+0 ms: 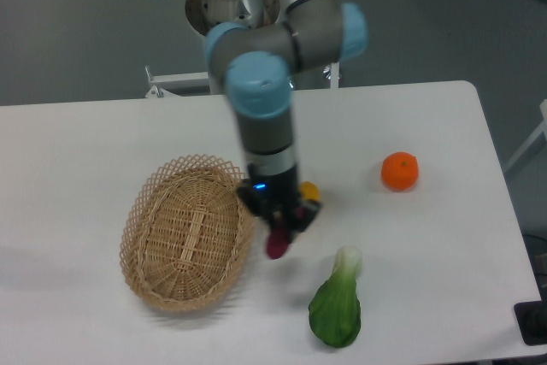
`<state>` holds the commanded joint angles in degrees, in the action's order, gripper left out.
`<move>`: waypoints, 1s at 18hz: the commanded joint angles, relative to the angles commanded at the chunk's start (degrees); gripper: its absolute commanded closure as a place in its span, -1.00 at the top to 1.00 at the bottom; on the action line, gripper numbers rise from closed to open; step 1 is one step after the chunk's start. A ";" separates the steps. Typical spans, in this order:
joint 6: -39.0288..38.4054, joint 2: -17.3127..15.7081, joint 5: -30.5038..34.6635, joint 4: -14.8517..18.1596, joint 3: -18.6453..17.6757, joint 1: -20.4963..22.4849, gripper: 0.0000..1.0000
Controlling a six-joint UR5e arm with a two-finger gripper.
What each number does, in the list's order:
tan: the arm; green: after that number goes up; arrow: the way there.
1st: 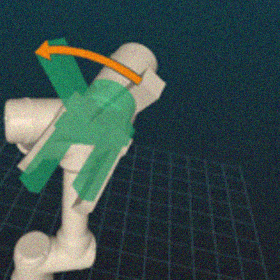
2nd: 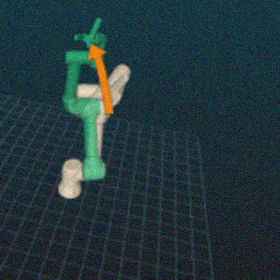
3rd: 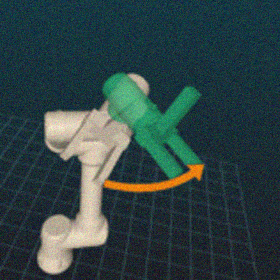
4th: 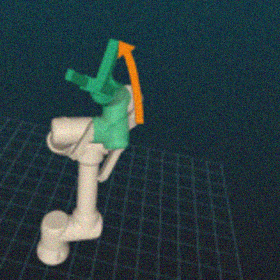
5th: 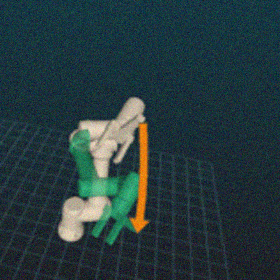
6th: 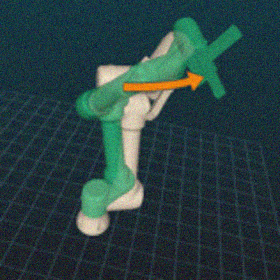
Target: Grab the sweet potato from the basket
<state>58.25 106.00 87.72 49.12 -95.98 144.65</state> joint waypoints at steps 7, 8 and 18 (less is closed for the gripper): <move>13.46 -1.06 -0.44 3.96 1.49 10.03 -0.45; 14.25 -1.06 -0.44 3.96 1.49 10.74 -0.45; 17.51 0.44 0.08 3.61 1.58 11.45 -0.45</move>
<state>75.76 106.43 87.80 52.73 -94.39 156.09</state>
